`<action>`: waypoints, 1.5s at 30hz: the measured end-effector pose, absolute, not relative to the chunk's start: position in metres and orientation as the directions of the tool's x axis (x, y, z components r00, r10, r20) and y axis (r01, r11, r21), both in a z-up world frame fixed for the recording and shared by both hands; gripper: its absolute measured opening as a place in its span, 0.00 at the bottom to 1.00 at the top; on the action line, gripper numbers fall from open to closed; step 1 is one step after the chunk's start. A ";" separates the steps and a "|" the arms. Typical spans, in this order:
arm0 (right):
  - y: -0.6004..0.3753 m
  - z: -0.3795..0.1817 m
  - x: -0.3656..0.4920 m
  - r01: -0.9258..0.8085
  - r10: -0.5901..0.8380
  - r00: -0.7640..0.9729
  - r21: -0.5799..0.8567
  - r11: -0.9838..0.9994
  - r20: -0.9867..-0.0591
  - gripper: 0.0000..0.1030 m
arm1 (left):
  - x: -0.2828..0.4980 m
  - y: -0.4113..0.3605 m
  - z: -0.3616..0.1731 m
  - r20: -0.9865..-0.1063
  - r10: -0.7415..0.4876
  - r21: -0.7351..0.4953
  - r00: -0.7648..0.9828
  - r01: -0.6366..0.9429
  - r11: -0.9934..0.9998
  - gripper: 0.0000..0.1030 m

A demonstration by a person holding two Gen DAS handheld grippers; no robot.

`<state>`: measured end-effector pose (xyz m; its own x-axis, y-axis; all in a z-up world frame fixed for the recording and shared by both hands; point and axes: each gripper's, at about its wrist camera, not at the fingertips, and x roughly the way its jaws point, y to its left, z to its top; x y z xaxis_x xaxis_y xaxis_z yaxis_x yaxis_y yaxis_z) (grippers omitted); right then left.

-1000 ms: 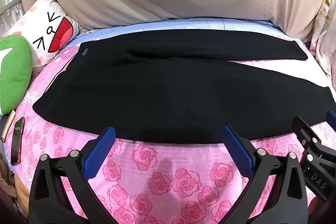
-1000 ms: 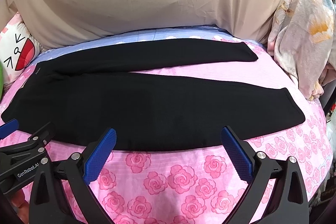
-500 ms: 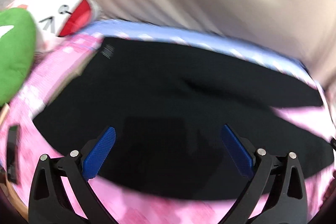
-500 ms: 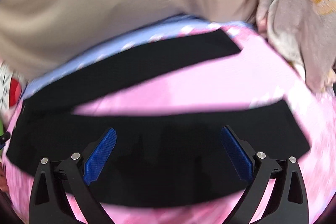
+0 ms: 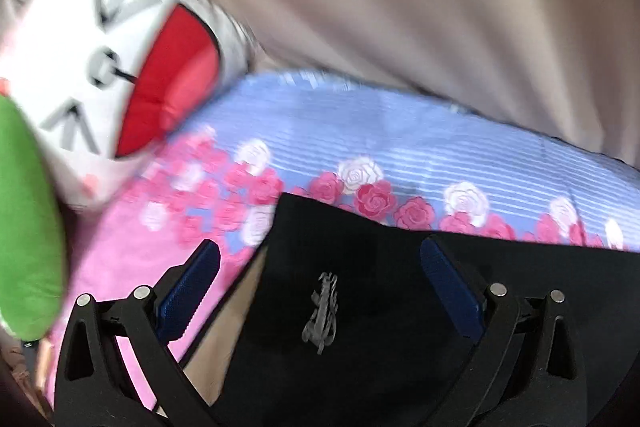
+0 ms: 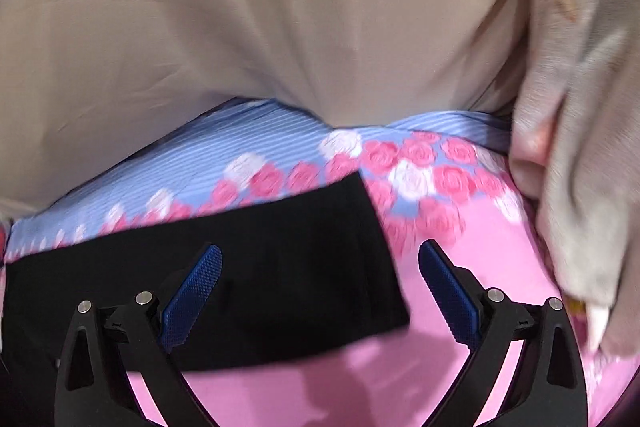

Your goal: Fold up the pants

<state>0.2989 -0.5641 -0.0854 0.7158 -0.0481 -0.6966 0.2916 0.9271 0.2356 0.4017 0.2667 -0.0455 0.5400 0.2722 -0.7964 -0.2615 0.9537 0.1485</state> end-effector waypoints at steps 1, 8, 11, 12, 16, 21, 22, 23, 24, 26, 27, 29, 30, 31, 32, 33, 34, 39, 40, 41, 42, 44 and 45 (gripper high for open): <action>-0.567 -0.088 0.307 0.294 -0.037 0.708 0.247 0.923 -0.705 0.94 | 0.409 0.272 -0.052 -0.814 0.254 0.134 0.522 -0.257 0.957 0.96; -0.563 -0.111 0.354 0.275 0.006 0.649 0.242 0.931 -0.760 0.81 | 0.442 0.295 -0.074 -0.851 0.134 -0.005 0.508 -0.263 0.965 0.94; -0.543 -0.107 0.360 0.259 -0.039 0.651 0.173 0.950 -0.758 0.15 | 0.452 0.290 -0.076 -0.858 0.161 0.045 0.489 -0.240 0.970 0.79; -0.542 -0.106 0.359 0.248 -0.015 0.657 0.197 0.949 -0.753 0.15 | 0.452 0.291 -0.073 -0.857 0.159 0.043 0.489 -0.240 0.970 0.56; -0.528 -0.076 0.330 0.215 -0.023 0.739 0.205 0.955 -0.673 0.13 | 0.434 0.311 -0.051 -0.863 0.095 -0.036 0.496 -0.248 0.968 0.24; -0.520 -0.022 0.253 0.155 -0.001 0.831 0.230 0.961 -0.556 0.12 | 0.350 0.299 0.011 -0.791 0.044 -0.056 0.610 -0.143 0.988 0.22; -0.522 -0.011 0.241 0.140 0.008 0.842 0.232 0.963 -0.540 0.12 | 0.329 0.296 0.022 -0.779 0.035 -0.054 0.626 -0.122 0.991 0.22; -0.519 -0.002 0.216 0.127 0.007 0.854 0.222 0.967 -0.520 0.11 | 0.305 0.293 0.033 -0.765 0.028 -0.048 0.643 -0.101 0.994 0.22; -0.519 0.003 0.194 0.118 0.007 0.863 0.215 0.969 -0.505 0.11 | 0.288 0.292 0.039 -0.758 0.027 -0.040 0.652 -0.088 0.995 0.22; -0.516 0.008 0.150 0.098 0.015 0.874 0.207 0.973 -0.486 0.11 | 0.239 0.288 0.051 -0.743 0.024 -0.024 0.669 -0.062 0.998 0.22; -0.513 0.007 0.132 0.094 0.013 0.874 0.196 0.976 -0.485 0.11 | 0.219 0.287 0.052 -0.746 0.018 -0.021 0.665 -0.052 0.998 0.22; -0.509 -0.003 0.096 0.089 0.008 0.864 0.168 0.982 -0.504 0.11 | 0.180 0.287 0.046 -0.762 0.016 -0.015 0.648 -0.042 0.999 0.22; -0.508 -0.011 0.080 0.093 0.006 0.856 0.165 0.982 -0.517 0.11 | 0.167 0.290 0.040 -0.772 0.019 -0.010 0.636 -0.042 0.999 0.23; -0.508 -0.025 0.063 0.101 0.002 0.843 0.163 0.981 -0.538 0.11 | 0.147 0.291 0.030 -0.786 0.018 -0.014 0.618 -0.047 0.999 0.23; -0.511 -0.036 0.054 0.117 -0.010 0.830 0.157 0.981 -0.557 0.11 | 0.137 0.296 0.021 -0.801 0.013 -0.024 0.599 -0.053 0.998 0.23; -0.511 -0.051 0.048 0.139 -0.028 0.813 0.147 0.979 -0.582 0.11 | 0.130 0.301 0.007 -0.821 0.016 -0.026 0.571 -0.065 0.998 0.24; -0.512 -0.065 0.043 0.158 -0.040 0.792 0.141 0.977 -0.609 0.12 | 0.124 0.306 -0.009 -0.841 0.038 -0.017 0.540 -0.095 0.995 0.29; -0.523 -0.101 0.017 0.288 -0.126 0.755 0.153 0.945 -0.644 0.33 | 0.095 0.320 -0.028 -0.849 0.028 -0.114 0.528 -0.233 0.966 0.54; -0.520 -0.095 0.009 0.301 -0.141 0.774 0.163 0.940 -0.617 0.38 | 0.091 0.322 -0.024 -0.833 -0.026 -0.191 0.553 -0.243 0.951 0.76; -0.515 -0.090 0.001 0.309 -0.161 0.793 0.161 0.937 -0.588 0.46 | 0.089 0.322 -0.021 -0.814 -0.055 -0.242 0.578 -0.251 0.937 0.85; -0.511 -0.086 -0.006 0.312 -0.171 0.807 0.161 0.936 -0.566 0.52 | 0.088 0.321 -0.019 -0.800 -0.062 -0.269 0.596 -0.265 0.926 0.90; -0.495 -0.077 -0.017 0.300 -0.166 0.830 0.175 0.938 -0.532 0.53 | 0.093 0.318 -0.022 -0.802 -0.063 -0.291 0.595 -0.297 0.909 0.90; -0.489 -0.076 -0.021 0.287 -0.154 0.840 0.184 0.940 -0.521 0.53 | 0.101 0.318 -0.028 -0.810 -0.083 -0.314 0.580 -0.311 0.897 0.90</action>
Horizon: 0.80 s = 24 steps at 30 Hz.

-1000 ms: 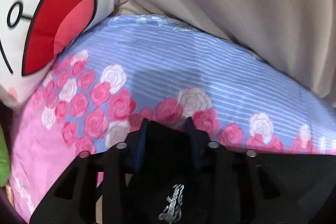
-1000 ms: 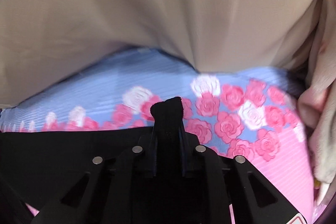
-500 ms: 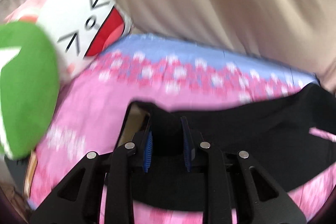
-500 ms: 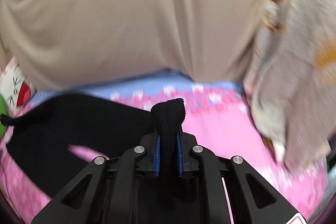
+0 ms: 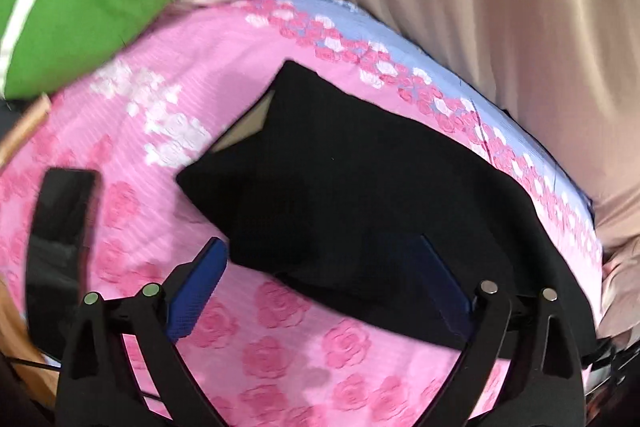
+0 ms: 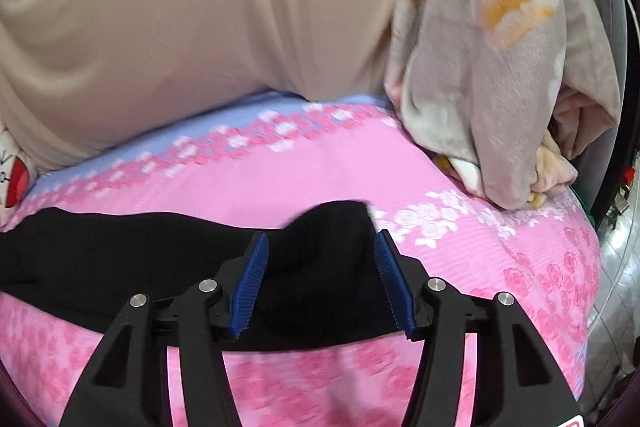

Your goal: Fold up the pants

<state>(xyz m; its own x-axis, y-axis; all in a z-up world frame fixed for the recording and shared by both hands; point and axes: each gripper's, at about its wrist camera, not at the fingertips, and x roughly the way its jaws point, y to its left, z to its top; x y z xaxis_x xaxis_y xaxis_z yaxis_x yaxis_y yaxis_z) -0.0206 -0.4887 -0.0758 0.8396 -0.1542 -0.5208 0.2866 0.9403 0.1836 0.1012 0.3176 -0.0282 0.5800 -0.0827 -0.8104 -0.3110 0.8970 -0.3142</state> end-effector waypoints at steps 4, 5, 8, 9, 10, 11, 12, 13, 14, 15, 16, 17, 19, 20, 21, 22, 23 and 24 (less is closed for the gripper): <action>-0.455 -0.072 -0.033 0.245 -0.101 0.851 0.219 0.945 -0.516 0.59 | 0.119 0.321 -0.046 -0.849 -0.068 -0.288 0.524 -0.351 0.891 0.14; -0.446 -0.073 -0.033 0.233 -0.085 0.851 0.227 0.946 -0.519 0.59 | 0.122 0.323 -0.046 -0.856 -0.070 -0.282 0.513 -0.349 0.894 0.00; -0.431 -0.073 -0.034 0.210 -0.066 0.852 0.225 0.951 -0.519 0.59 | 0.124 0.339 -0.022 -0.835 -0.078 -0.298 0.545 -0.328 0.896 0.00; -0.426 -0.071 -0.036 0.208 -0.067 0.856 0.222 0.953 -0.513 0.59 | 0.124 0.344 -0.005 -0.821 0.014 -0.225 0.570 -0.346 0.911 0.00; -0.424 -0.070 -0.036 0.202 -0.062 0.858 0.225 0.953 -0.510 0.59 | 0.120 0.350 0.016 -0.778 0.201 -0.068 0.595 -0.399 0.914 0.00; -0.422 -0.070 -0.038 0.201 -0.058 0.860 0.233 0.952 -0.507 0.62 | 0.117 0.356 0.025 -0.745 0.318 0.032 0.587 -0.445 0.895 0.00; -0.422 -0.071 -0.038 0.204 -0.059 0.861 0.238 0.950 -0.505 0.63 | 0.116 0.369 0.027 -0.748 0.371 0.079 0.550 -0.481 0.873 0.00; -0.421 -0.073 -0.038 0.210 -0.060 0.859 0.243 0.947 -0.508 0.63 | 0.113 0.377 0.024 -0.777 0.327 0.046 0.538 -0.471 0.881 0.00; -0.421 -0.076 -0.037 0.217 -0.059 0.854 0.251 0.943 -0.517 0.63 | 0.107 0.383 0.020 -0.809 0.225 -0.045 0.543 -0.439 0.897 0.00; -0.421 -0.080 -0.035 0.227 -0.056 0.848 0.265 0.937 -0.528 0.63 | 0.100 0.383 0.017 -0.822 0.133 -0.126 0.554 -0.404 0.906 0.01; -0.420 -0.083 -0.034 0.231 -0.053 0.845 0.274 0.933 -0.531 0.63 | 0.092 0.378 0.011 -0.829 0.050 -0.191 0.558 -0.366 0.911 0.03; -0.418 -0.086 -0.033 0.229 -0.043 0.845 0.288 0.930 -0.532 0.63 | 0.087 0.370 0.004 -0.836 -0.002 -0.227 0.549 -0.342 0.912 0.10; -0.412 -0.089 -0.029 0.215 -0.025 0.845 0.297 0.930 -0.534 0.63 | 0.081 0.348 -0.014 -0.842 -0.141 -0.329 0.521 -0.289 0.899 0.56; -0.407 -0.091 -0.026 0.203 -0.011 0.845 0.301 0.932 -0.535 0.63 | 0.079 0.339 -0.021 -0.836 -0.191 -0.372 0.514 -0.276 0.886 0.65; -0.402 -0.092 -0.023 0.189 0.005 0.843 0.305 0.934 -0.539 0.63 | 0.080 0.331 -0.026 -0.835 -0.222 -0.395 0.504 -0.269 0.878 0.69; -0.397 -0.093 -0.020 0.177 0.018 0.841 0.307 0.935 -0.541 0.63 | 0.083 0.322 -0.033 -0.836 -0.252 -0.415 0.487 -0.263 0.871 0.69; -0.390 -0.093 -0.017 0.156 0.038 0.840 0.309 0.938 -0.541 0.63 | 0.090 0.315 -0.039 -0.831 -0.282 -0.439 0.479 -0.255 0.861 0.70; -0.383 -0.093 -0.015 0.139 0.053 0.839 0.307 0.942 -0.541 0.63 | 0.095 0.312 -0.044 -0.825 -0.306 -0.462 0.476 -0.254 0.850 0.70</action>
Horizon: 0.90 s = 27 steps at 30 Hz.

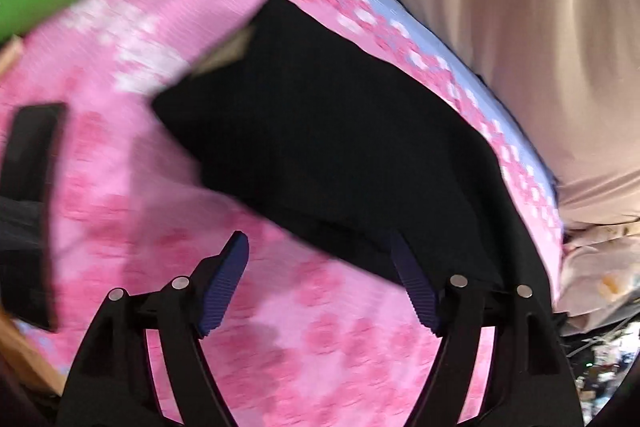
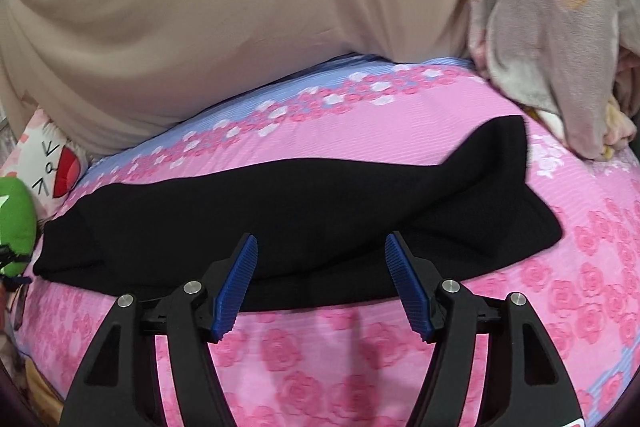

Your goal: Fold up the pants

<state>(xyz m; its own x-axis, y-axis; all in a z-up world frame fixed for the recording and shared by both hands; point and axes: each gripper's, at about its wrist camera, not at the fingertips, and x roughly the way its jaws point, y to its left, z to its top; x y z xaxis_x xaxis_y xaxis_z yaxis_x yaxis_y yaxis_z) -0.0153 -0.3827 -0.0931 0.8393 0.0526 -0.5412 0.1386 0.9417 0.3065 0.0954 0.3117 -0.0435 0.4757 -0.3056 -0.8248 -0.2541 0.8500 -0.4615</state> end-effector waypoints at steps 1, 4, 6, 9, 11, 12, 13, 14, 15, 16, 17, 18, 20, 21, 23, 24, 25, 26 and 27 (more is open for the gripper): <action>-0.377 -0.093 -0.015 0.128 0.057 0.841 0.300 0.945 -0.538 0.63 | 0.104 0.310 -0.049 -0.820 -0.328 -0.485 0.470 -0.266 0.833 0.69; -0.361 -0.093 -0.017 0.097 0.077 0.841 0.290 0.952 -0.535 0.63 | 0.123 0.309 -0.054 -0.800 -0.355 -0.524 0.483 -0.275 0.806 0.44; -0.353 -0.094 -0.018 0.088 0.086 0.841 0.292 0.952 -0.534 0.64 | 0.136 0.311 -0.052 -0.818 -0.316 -0.486 0.480 -0.282 0.828 0.08; -0.349 -0.095 -0.017 0.088 0.089 0.842 0.299 0.950 -0.532 0.64 | 0.142 0.321 -0.041 -0.824 -0.299 -0.464 0.481 -0.272 0.843 0.06; -0.351 -0.094 -0.016 0.099 0.081 0.841 0.299 0.949 -0.534 0.64 | 0.130 0.330 -0.018 -0.823 -0.248 -0.421 0.511 -0.256 0.870 0.06; -0.352 -0.092 -0.017 0.105 0.075 0.844 0.301 0.948 -0.531 0.65 | 0.117 0.335 -0.002 -0.822 -0.195 -0.374 0.535 -0.249 0.894 0.06; -0.354 -0.091 -0.019 0.107 0.073 0.848 0.304 0.947 -0.525 0.65 | 0.108 0.339 0.006 -0.833 -0.113 -0.291 0.542 -0.254 0.922 0.06; -0.357 -0.090 -0.021 0.106 0.071 0.854 0.305 0.946 -0.516 0.68 | 0.108 0.343 0.002 -0.851 -0.072 -0.239 0.520 -0.263 0.935 0.06; -0.359 -0.091 -0.021 0.112 0.063 0.856 0.304 0.946 -0.513 0.72 | 0.112 0.347 -0.012 -0.880 -0.051 -0.203 0.473 -0.276 0.939 0.06; -0.362 -0.094 -0.021 0.125 0.051 0.856 0.301 0.945 -0.515 0.73 | 0.118 0.353 -0.035 -0.912 -0.050 -0.183 0.407 -0.295 0.938 0.07; -0.367 -0.098 -0.018 0.145 0.038 0.849 0.302 0.942 -0.528 0.73 | 0.120 0.356 -0.049 -0.922 -0.063 -0.193 0.382 -0.312 0.930 0.07; -0.372 -0.100 -0.017 0.164 0.030 0.839 0.304 0.938 -0.543 0.73 | 0.119 0.356 -0.057 -0.927 -0.069 -0.197 0.369 -0.324 0.925 0.09; -0.386 -0.102 -0.019 0.208 0.004 0.828 0.314 0.926 -0.560 0.73 | 0.112 0.345 -0.051 -0.911 -0.007 -0.156 0.413 -0.328 0.932 0.13; -0.394 -0.101 -0.024 0.222 -0.004 0.832 0.327 0.919 -0.555 0.73 | 0.108 0.340 -0.045 -0.901 0.025 -0.133 0.432 -0.330 0.935 0.17; -0.414 -0.101 -0.036 0.272 -0.044 0.833 0.338 0.901 -0.551 0.74 | 0.099 0.328 -0.029 -0.880 0.109 -0.074 0.463 -0.360 0.930 0.27; -0.425 -0.103 -0.042 0.304 -0.069 0.829 0.343 0.889 -0.555 0.74 | 0.095 0.322 -0.021 -0.865 0.133 -0.060 0.484 -0.364 0.930 0.46; -0.437 -0.104 -0.047 0.338 -0.091 0.823 0.354 0.872 -0.561 0.74 | 0.088 0.310 -0.008 -0.839 0.142 -0.062 0.525 -0.352 0.934 0.63; -0.454 -0.108 -0.052 0.369 -0.093 0.818 0.395 0.841 -0.568 0.74 | 0.086 0.304 0.000 -0.823 0.142 -0.066 0.550 -0.341 0.938 0.68; -0.466 -0.111 -0.055 0.380 -0.075 0.821 0.443 0.812 -0.566 0.75 | 0.081 0.295 0.008 -0.805 0.148 -0.060 0.575 -0.328 0.943 0.71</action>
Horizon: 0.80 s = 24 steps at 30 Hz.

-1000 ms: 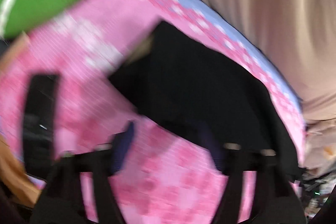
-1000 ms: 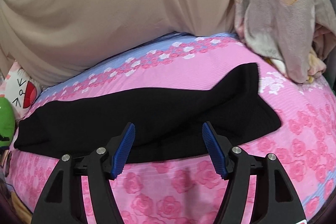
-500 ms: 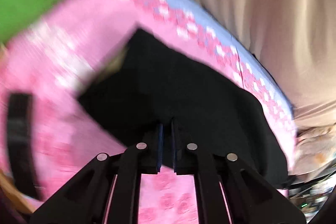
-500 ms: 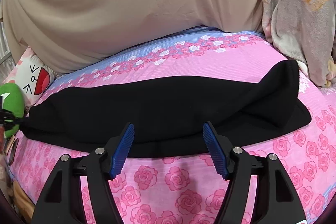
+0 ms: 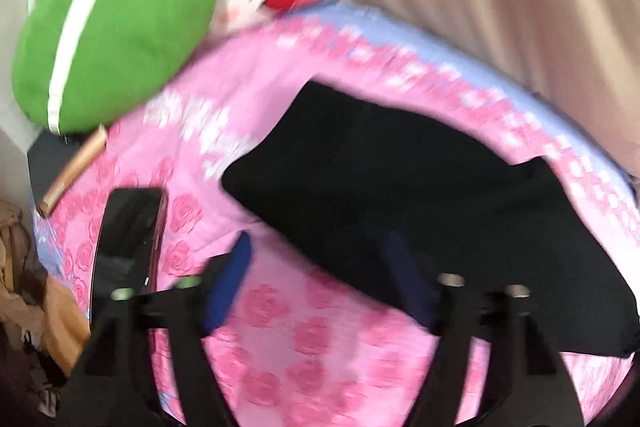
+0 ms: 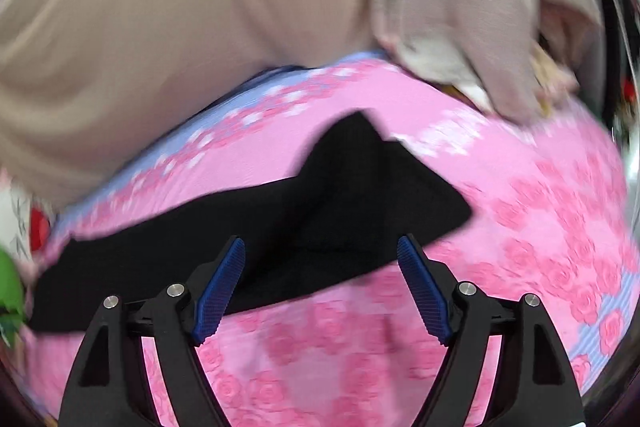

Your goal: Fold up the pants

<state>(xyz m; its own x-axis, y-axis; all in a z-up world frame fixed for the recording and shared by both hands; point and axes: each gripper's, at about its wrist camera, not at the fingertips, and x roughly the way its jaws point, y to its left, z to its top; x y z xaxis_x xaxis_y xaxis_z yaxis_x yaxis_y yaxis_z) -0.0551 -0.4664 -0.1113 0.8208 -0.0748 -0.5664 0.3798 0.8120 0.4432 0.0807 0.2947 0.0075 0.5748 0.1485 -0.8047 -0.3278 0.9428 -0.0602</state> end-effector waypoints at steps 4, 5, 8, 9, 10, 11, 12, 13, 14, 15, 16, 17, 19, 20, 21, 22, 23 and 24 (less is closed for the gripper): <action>-0.490 -0.118 -0.052 0.337 0.041 0.849 0.602 0.724 -0.526 0.75 | 0.071 0.243 0.026 -0.756 0.170 0.006 0.633 -0.254 0.967 0.71; -0.490 -0.116 -0.047 0.342 0.056 0.845 0.616 0.710 -0.533 0.75 | 0.069 0.232 0.026 -0.758 0.145 -0.005 0.637 -0.227 0.974 0.71; -0.480 -0.113 -0.036 0.304 0.168 0.835 0.694 0.652 -0.523 0.75 | 0.073 0.193 0.022 -0.770 0.068 -0.037 0.634 -0.151 0.988 0.74; -0.475 -0.112 -0.031 0.275 0.206 0.839 0.720 0.637 -0.504 0.76 | 0.074 0.183 0.021 -0.772 0.055 -0.042 0.633 -0.137 0.990 0.78; -0.471 -0.112 -0.025 0.271 0.222 0.833 0.724 0.634 -0.507 0.76 | 0.075 0.169 0.017 -0.774 0.034 -0.045 0.633 -0.109 0.993 0.80; -0.465 -0.114 -0.012 0.291 0.215 0.814 0.700 0.652 -0.539 0.76 | 0.077 0.156 0.014 -0.776 0.018 -0.041 0.630 -0.080 0.996 0.80; -0.461 -0.115 0.003 0.328 0.178 0.793 0.655 0.681 -0.583 0.76 | 0.077 0.148 0.010 -0.779 0.010 -0.039 0.627 -0.065 0.997 0.80; -0.459 -0.117 0.015 0.357 0.145 0.772 0.612 0.706 -0.619 0.74 | 0.081 0.136 0.006 -0.782 0.002 -0.036 0.624 -0.048 0.998 0.80; -0.458 -0.120 0.033 0.407 0.075 0.743 0.538 0.738 -0.665 0.45 | 0.084 0.126 0.002 -0.785 -0.003 -0.034 0.620 -0.039 0.999 0.80; -0.460 -0.120 0.045 0.437 0.015 0.726 0.478 0.762 -0.687 0.11 | 0.086 0.118 0.000 -0.788 -0.007 -0.035 0.615 -0.034 0.999 0.80; -0.463 -0.116 0.051 0.443 -0.001 0.728 0.469 0.764 -0.685 0.09 | 0.089 0.112 -0.002 -0.792 -0.014 -0.039 0.610 -0.028 0.999 0.80; -0.470 -0.103 0.046 0.371 0.060 0.798 0.567 0.735 -0.600 0.09 | 0.090 0.109 -0.003 -0.794 -0.016 -0.041 0.607 -0.028 0.999 0.80; -0.471 -0.072 0.022 0.228 0.100 0.893 0.631 0.742 -0.440 0.08 | 0.087 0.105 -0.001 -0.783 -0.017 -0.050 0.622 -0.035 0.998 0.84; -0.471 -0.058 0.005 0.161 0.104 0.927 0.633 0.757 -0.360 0.08 | 0.085 0.105 -0.001 -0.773 -0.009 -0.049 0.634 -0.045 0.998 0.86; -0.474 -0.058 -0.005 0.150 0.094 0.937 0.631 0.761 -0.337 0.09 | 0.084 0.106 -0.002 -0.767 0.001 -0.043 0.641 -0.053 0.998 0.88; -0.481 -0.073 -0.006 0.195 0.078 0.919 0.618 0.762 -0.386 0.09 | 0.086 0.107 -0.007 -0.763 0.034 -0.017 0.645 -0.073 0.997 0.88; -0.488 -0.093 0.000 0.261 0.067 0.881 0.600 0.756 -0.468 0.11 | 0.089 0.107 -0.013 -0.767 0.064 0.008 0.639 -0.089 0.996 0.88; -0.495 -0.116 0.009 0.333 0.067 0.828 0.584 0.740 -0.557 0.11 | 0.093 0.107 -0.018 -0.773 0.087 0.030 0.628 -0.101 0.994 0.88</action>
